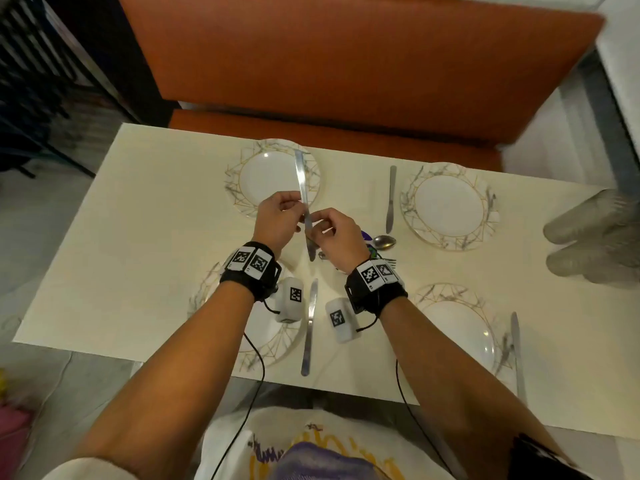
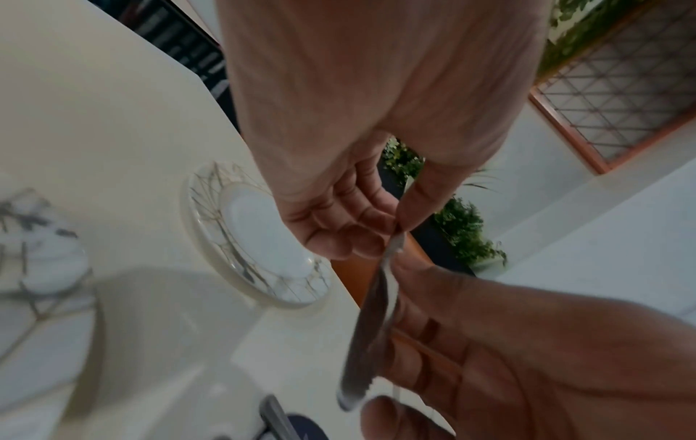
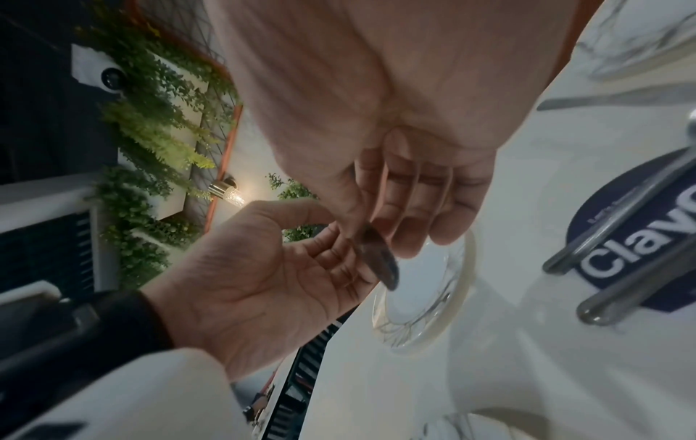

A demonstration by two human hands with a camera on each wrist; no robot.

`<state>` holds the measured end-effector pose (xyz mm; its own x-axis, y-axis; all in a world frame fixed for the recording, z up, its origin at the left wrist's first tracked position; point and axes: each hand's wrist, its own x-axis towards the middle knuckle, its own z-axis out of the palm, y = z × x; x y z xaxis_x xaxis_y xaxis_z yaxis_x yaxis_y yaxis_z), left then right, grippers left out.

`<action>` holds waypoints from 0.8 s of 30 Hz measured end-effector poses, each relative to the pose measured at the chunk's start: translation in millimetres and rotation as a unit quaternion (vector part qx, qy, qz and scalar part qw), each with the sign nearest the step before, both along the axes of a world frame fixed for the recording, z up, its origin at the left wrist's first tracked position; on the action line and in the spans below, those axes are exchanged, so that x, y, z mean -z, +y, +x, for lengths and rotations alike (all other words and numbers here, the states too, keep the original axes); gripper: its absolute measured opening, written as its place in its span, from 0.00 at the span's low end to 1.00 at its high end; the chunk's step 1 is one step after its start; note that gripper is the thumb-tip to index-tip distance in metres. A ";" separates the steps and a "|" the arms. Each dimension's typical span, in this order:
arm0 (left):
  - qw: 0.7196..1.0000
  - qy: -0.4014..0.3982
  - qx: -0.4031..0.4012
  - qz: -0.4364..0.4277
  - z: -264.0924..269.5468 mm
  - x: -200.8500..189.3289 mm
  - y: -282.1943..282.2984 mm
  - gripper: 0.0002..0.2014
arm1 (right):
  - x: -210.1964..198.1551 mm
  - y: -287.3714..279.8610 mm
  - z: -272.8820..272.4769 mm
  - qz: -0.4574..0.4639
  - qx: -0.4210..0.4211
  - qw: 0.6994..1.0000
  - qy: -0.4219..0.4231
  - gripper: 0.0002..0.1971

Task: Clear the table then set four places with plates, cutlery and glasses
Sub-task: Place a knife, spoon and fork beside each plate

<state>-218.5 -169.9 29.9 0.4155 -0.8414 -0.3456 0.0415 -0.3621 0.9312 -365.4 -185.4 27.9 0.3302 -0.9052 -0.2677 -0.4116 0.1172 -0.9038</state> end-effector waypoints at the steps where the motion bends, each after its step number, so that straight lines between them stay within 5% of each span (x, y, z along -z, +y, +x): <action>1: 1.000 0.006 -0.007 0.009 13.3 1.7 -0.2 0.08 | 1.4 0.3 10.4 0.007 -0.005 1.000 -0.005 0.09; 14: 0.973 -0.161 0.000 0.167 233.2 78.2 -60.3 0.10 | 43.7 -26.2 111.4 0.079 0.055 0.993 0.062 0.08; 24: 0.928 -0.266 0.048 0.255 259.8 105.7 -111.4 0.13 | 60.1 -37.3 117.1 0.094 0.123 0.985 0.072 0.09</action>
